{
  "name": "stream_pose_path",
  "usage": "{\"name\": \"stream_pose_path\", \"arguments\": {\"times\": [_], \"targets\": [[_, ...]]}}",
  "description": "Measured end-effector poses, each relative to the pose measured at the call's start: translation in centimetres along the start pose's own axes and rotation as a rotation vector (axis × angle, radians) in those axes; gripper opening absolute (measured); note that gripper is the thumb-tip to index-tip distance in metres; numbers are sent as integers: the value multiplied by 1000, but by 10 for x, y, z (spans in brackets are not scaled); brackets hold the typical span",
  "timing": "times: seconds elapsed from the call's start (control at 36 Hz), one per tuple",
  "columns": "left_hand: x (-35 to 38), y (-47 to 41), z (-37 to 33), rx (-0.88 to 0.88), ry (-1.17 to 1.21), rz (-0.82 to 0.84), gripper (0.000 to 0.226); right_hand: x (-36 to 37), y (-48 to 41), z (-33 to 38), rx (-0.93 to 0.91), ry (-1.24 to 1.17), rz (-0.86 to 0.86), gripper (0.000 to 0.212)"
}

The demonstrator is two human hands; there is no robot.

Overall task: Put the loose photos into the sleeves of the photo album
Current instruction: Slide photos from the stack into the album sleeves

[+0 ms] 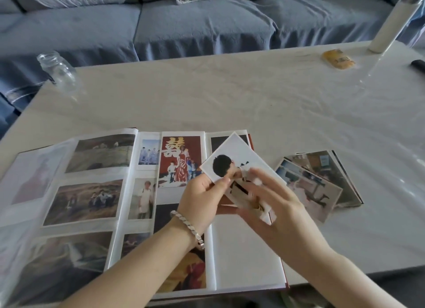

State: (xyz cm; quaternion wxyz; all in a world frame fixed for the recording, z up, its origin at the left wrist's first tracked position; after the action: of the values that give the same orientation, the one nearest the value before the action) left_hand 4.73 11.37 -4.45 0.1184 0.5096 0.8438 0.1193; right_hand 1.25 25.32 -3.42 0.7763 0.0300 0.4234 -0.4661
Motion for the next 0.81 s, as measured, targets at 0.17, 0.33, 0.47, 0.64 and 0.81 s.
{"name": "stream_pose_path", "arguments": {"times": [0.17, 0.33, 0.47, 0.64, 0.81], "targets": [[-11, -1, 4, -33, -45, 153, 17, -14, -4, -28, 565, -405, -88, 21], [-23, -11, 5, -8, -119, 37, 19, -10, -2, -40, 814, -695, 135, 13], [-24, -10, 8, -74, -87, -55, 22, -10, -2, -44, 858, -724, 49, 11], [-28, -11, 14, -84, -124, -101, 15, -18, 1, -56, 887, -710, -52, 29], [-37, -20, 17, -2, -237, -143, 12, -53, 3, -91, 803, -276, -344, 10]]}}
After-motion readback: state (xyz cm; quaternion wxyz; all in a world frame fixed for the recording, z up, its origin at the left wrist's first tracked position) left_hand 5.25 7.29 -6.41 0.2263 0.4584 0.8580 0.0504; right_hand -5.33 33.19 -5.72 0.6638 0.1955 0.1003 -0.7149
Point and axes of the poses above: each hand's wrist, its own y-axis away from the middle knuckle, its own x-axis out of the palm, z = x × y, the point moved 4 cm from there along -y, towards the middle knuckle, and after that the axes turned 6 degrees about -z, right-handed, at the moved point
